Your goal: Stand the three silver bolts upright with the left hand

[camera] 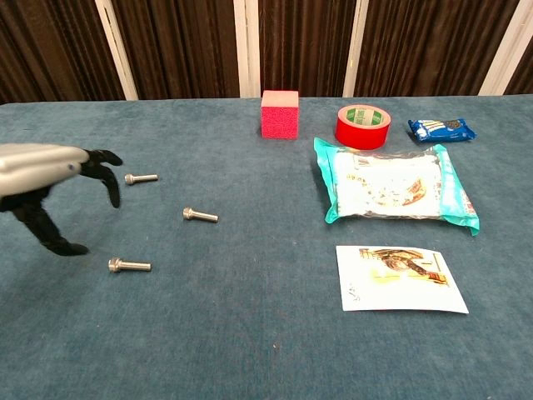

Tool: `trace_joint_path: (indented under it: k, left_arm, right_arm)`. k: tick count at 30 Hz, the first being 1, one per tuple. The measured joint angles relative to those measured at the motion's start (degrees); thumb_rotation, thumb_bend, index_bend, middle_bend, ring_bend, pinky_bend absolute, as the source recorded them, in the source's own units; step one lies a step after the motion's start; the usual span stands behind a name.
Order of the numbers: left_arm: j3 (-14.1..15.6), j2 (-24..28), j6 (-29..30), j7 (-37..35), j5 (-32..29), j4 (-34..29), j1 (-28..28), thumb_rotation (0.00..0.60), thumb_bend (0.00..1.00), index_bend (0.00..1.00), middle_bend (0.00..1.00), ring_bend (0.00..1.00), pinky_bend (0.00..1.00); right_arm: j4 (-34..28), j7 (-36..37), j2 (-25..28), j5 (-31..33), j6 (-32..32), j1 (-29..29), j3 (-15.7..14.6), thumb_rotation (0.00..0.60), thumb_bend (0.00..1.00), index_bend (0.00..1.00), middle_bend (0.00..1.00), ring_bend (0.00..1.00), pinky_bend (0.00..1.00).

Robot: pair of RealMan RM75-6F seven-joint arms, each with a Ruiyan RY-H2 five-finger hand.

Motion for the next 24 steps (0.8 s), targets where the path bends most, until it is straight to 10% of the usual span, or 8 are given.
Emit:
trace_joint_path:
  k: [24]
  left_arm:
    - [3.3,-11.1,3.1,1.6,-0.9,8.8,-3.5,0.600,0.39,0.47,0.02,0.00,0.00]
  right_arm:
    - [0.2,0.0,-0.6,1.9,-0.1,0.0,0.9,0.600,0.02,0.14,0.06,0.00,0.00]
